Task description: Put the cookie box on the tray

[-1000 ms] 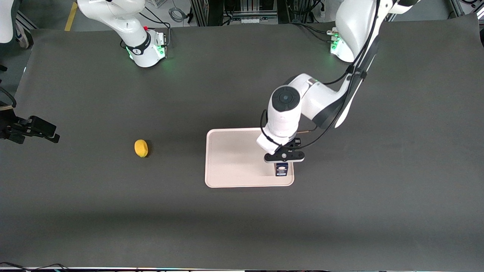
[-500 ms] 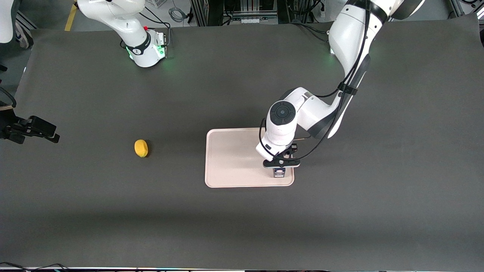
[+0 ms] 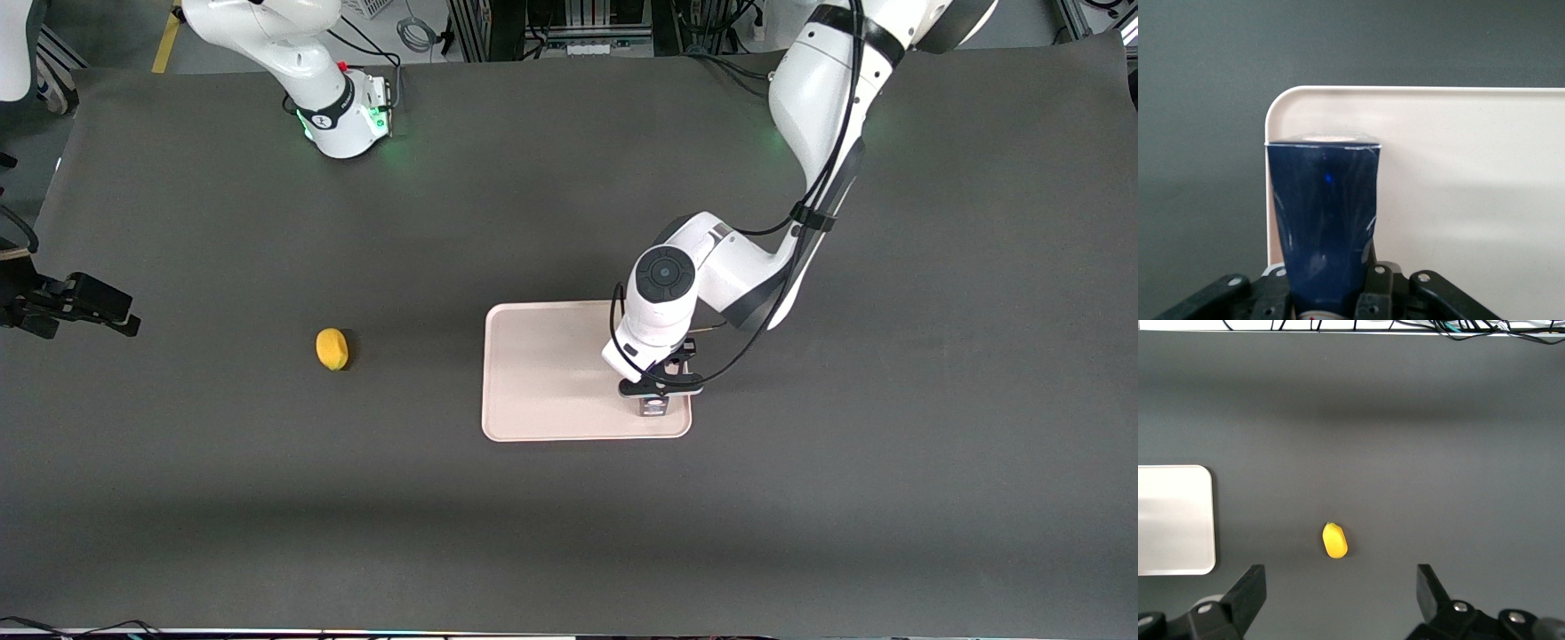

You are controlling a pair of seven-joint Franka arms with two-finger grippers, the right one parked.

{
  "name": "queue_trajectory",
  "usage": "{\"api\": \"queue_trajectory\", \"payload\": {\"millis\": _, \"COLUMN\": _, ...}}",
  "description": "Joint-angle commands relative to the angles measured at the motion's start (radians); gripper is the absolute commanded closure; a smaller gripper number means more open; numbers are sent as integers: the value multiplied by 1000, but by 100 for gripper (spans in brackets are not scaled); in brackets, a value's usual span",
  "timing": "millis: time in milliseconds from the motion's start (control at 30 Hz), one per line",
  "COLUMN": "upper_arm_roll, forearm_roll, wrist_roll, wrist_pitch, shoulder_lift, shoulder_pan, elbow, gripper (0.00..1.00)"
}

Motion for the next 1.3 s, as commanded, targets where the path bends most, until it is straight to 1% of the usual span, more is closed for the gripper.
{"api": "queue_trajectory", "payload": {"millis": 0, "upper_arm_roll": 7, "forearm_roll": -14, "wrist_roll": -13, "wrist_pitch": 34, "shoulder_lift": 5, "shoulder_pan": -6, "elbow": -1, "gripper": 47}}
{"api": "queue_trajectory", "payload": {"millis": 100, "upper_arm_roll": 7, "forearm_roll": -15, "wrist_roll": -14, "wrist_pitch": 37, "shoulder_lift": 5, "shoulder_pan": -6, "elbow": -1, "gripper": 29}}
{"api": "queue_trajectory", "payload": {"millis": 267, "upper_arm_roll": 7, "forearm_roll": -18, "wrist_roll": -14, "wrist_pitch": 38, "shoulder_lift": 4, "shoulder_pan": -6, "elbow": -1, "gripper": 13}}
{"api": "queue_trajectory", "payload": {"millis": 333, "upper_arm_roll": 7, "forearm_roll": -20, "wrist_roll": -14, "wrist_pitch": 38, "shoulder_lift": 5, "shoulder_pan": -6, "elbow": 0, "gripper": 3}}
{"api": "queue_trajectory", "payload": {"millis": 367, "upper_arm_roll": 8, "forearm_roll": -20, "wrist_roll": -14, "wrist_pitch": 38, "shoulder_lift": 4, "shoulder_pan": -6, "elbow": -1, "gripper": 0}}
{"api": "queue_trajectory", "payload": {"millis": 800, "upper_arm_roll": 8, "forearm_roll": -15, "wrist_roll": 4, "wrist_pitch": 35, "shoulder_lift": -9, "shoulder_pan": -5, "elbow": 8, "gripper": 0}}
{"api": "queue_trajectory", "payload": {"millis": 900, "upper_arm_roll": 7, "forearm_roll": -6, "wrist_roll": 9, "wrist_pitch": 31, "shoulder_lift": -21, "shoulder_pan": -3, "elbow": 25, "gripper": 0}}
{"api": "queue_trajectory", "payload": {"millis": 1100, "upper_arm_roll": 8, "forearm_roll": -18, "wrist_roll": 70, "wrist_pitch": 14, "shoulder_lift": -56, "shoulder_pan": 3, "elbow": 51, "gripper": 0}}
{"api": "queue_trajectory", "payload": {"millis": 1267, "upper_arm_roll": 10, "forearm_roll": -18, "wrist_roll": 81, "wrist_pitch": 0, "shoulder_lift": -91, "shoulder_pan": 14, "elbow": 52, "gripper": 0}}
